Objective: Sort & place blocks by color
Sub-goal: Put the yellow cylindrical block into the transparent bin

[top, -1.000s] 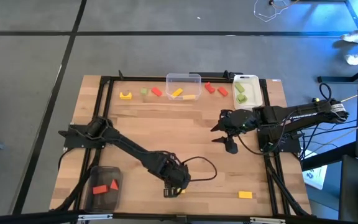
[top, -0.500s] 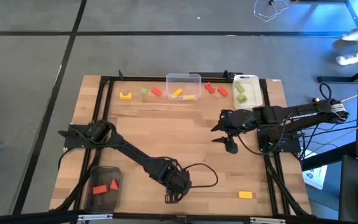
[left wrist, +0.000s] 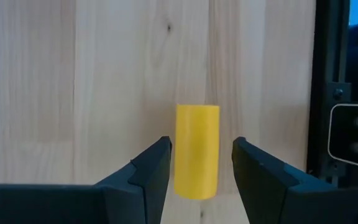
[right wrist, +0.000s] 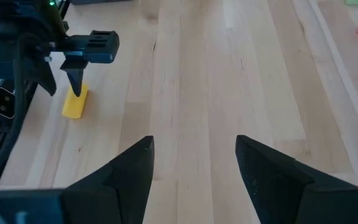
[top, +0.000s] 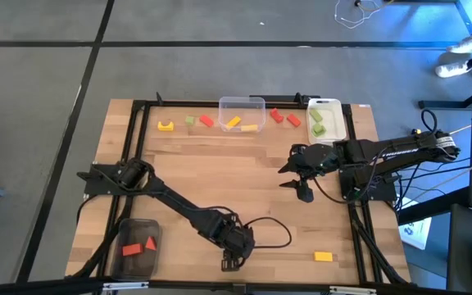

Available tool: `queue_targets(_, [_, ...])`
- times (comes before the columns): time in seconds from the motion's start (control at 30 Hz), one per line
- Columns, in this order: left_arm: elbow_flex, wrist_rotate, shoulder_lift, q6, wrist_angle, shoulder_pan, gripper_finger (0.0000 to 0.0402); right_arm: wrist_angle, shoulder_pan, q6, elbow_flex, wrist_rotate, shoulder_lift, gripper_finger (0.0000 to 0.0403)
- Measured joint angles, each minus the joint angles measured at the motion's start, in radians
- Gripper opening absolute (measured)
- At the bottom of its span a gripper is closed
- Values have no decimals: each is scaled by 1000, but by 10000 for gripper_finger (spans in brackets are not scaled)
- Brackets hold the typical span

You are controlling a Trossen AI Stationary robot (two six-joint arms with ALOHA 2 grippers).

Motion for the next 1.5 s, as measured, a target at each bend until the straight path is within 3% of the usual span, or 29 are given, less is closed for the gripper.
queue_targets(0.63, [0,-51,35,49,48,-14,160,0,0,0,0,-1,1,226])
queue_targets(1.13, [0,-56,26,49,-45,-14,160,0,1,-1,0,-1,1,226])
queue_targets(1.5, [0,-1,26,53,-42,-12,160,0,0,-4,0,0,1,226])
